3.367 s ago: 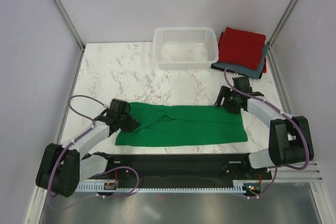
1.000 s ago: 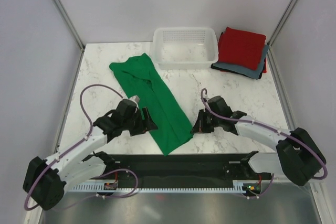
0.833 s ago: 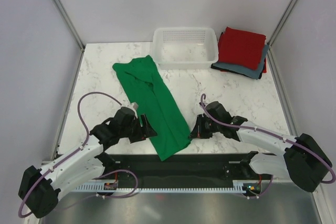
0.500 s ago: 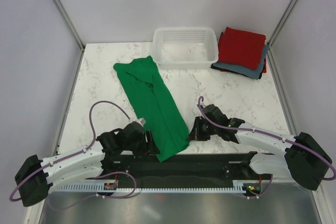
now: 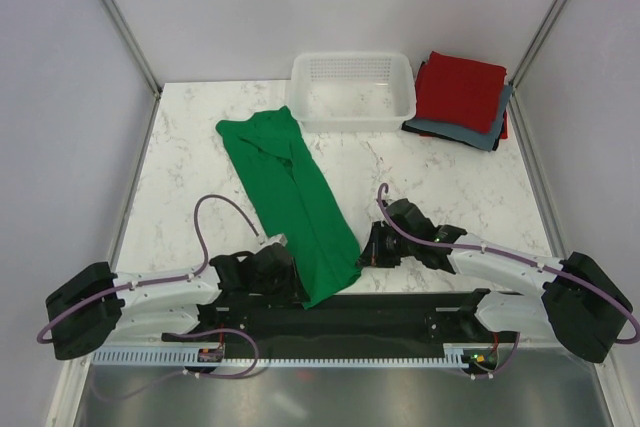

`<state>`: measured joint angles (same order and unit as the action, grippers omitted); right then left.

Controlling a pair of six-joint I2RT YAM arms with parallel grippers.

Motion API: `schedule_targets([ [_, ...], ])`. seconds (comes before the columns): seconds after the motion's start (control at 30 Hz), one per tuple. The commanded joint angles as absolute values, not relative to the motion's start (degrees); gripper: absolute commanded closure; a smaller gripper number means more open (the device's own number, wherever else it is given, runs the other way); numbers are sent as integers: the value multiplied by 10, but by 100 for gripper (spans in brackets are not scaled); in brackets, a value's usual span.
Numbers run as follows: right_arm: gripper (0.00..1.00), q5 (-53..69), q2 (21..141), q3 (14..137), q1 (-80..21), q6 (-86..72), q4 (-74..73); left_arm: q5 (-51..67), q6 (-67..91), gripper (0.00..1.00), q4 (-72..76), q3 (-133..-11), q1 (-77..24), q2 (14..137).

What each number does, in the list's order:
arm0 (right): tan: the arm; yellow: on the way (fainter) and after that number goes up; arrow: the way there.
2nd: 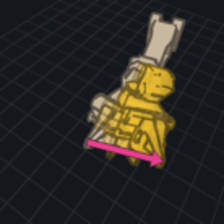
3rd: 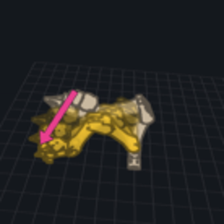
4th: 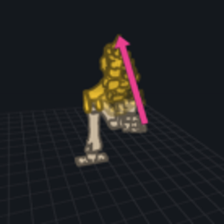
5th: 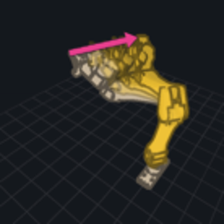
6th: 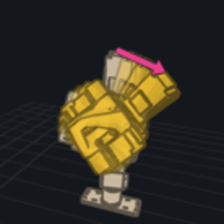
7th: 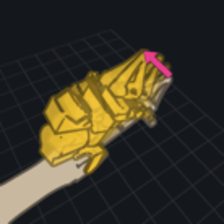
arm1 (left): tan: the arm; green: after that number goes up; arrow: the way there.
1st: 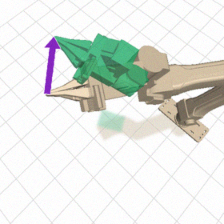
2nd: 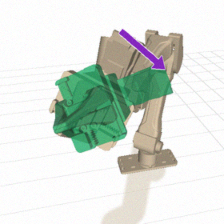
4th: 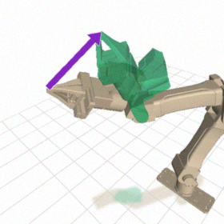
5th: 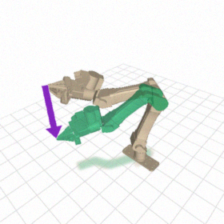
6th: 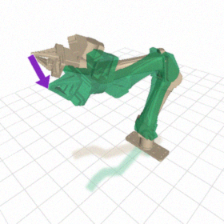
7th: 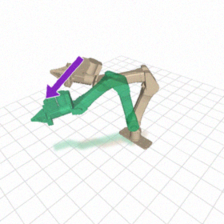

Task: Fold and stack the t-shirts
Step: Fold the tshirt

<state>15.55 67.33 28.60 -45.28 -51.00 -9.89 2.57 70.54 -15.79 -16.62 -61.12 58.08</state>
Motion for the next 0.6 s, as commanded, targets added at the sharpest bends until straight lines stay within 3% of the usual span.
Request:
schedule_targets([
  [0.0, 100, 149, 671, 287, -457, -505, -84, 3, 737, 52, -115, -186, -620, 599],
  [0.03, 100, 149, 671, 287, -457, -505, -84, -4, 740, 60, -113, -186, -621, 601],
  [0.2, 100, 150, 672, 289, -457, -502, -87, -34, 743, 73, -110, -192, -628, 590],
  [0.33, 100, 155, 671, 297, -457, -501, -98, -42, 744, 97, -125, -203, -633, 583],
  [0.57, 100, 129, 657, 366, -457, -481, -184, -80, 759, 98, -234, -245, -646, 497],
])
